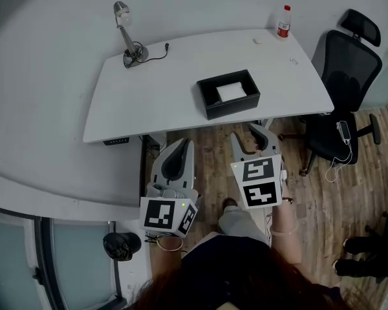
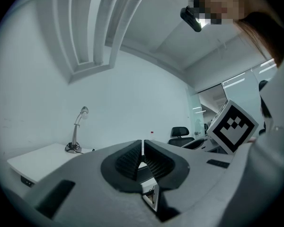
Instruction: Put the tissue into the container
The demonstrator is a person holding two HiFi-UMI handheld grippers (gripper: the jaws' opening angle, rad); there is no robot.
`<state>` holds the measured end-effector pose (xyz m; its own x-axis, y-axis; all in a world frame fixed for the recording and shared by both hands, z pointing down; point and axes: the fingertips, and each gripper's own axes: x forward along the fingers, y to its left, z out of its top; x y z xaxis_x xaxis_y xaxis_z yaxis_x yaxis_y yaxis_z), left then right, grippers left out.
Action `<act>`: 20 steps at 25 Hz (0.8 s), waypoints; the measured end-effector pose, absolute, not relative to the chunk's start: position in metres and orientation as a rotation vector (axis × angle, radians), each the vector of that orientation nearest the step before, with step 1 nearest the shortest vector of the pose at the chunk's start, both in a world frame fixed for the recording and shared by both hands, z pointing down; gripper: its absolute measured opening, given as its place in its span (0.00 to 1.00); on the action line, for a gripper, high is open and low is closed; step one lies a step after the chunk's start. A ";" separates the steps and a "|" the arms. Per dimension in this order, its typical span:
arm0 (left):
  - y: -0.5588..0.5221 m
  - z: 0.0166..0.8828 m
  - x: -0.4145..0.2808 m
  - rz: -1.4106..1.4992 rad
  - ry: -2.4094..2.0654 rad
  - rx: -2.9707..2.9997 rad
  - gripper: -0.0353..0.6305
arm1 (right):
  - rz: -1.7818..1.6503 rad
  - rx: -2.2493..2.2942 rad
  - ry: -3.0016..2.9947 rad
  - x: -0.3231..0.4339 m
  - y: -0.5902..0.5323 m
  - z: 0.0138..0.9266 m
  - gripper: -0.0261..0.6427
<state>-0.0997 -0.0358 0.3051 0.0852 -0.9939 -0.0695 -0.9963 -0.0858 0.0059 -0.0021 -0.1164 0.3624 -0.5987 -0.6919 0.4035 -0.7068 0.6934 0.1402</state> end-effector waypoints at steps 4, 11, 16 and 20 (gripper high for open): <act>-0.016 0.304 -0.089 0.085 2.081 -2.280 0.11 | 0.033 1.100 -2.503 0.007 -0.094 0.355 0.27; 0.015 0.300 -0.072 0.078 2.057 -2.280 0.11 | -0.013 1.157 -2.534 0.024 -0.059 0.340 0.20; 0.029 0.296 -0.057 0.076 2.034 -2.280 0.11 | -0.035 1.200 -2.571 0.038 -0.039 0.327 0.15; 0.040 0.294 -0.049 0.066 2.022 -2.272 0.11 | -0.061 1.249 -2.594 0.048 -0.025 0.319 0.11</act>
<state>-0.0495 0.0404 0.2944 0.1176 -0.9882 -0.0981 -0.9925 -0.1137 -0.0450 0.0475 -0.0250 0.3190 -0.5961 -0.7734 0.2156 -0.7624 0.6294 0.1500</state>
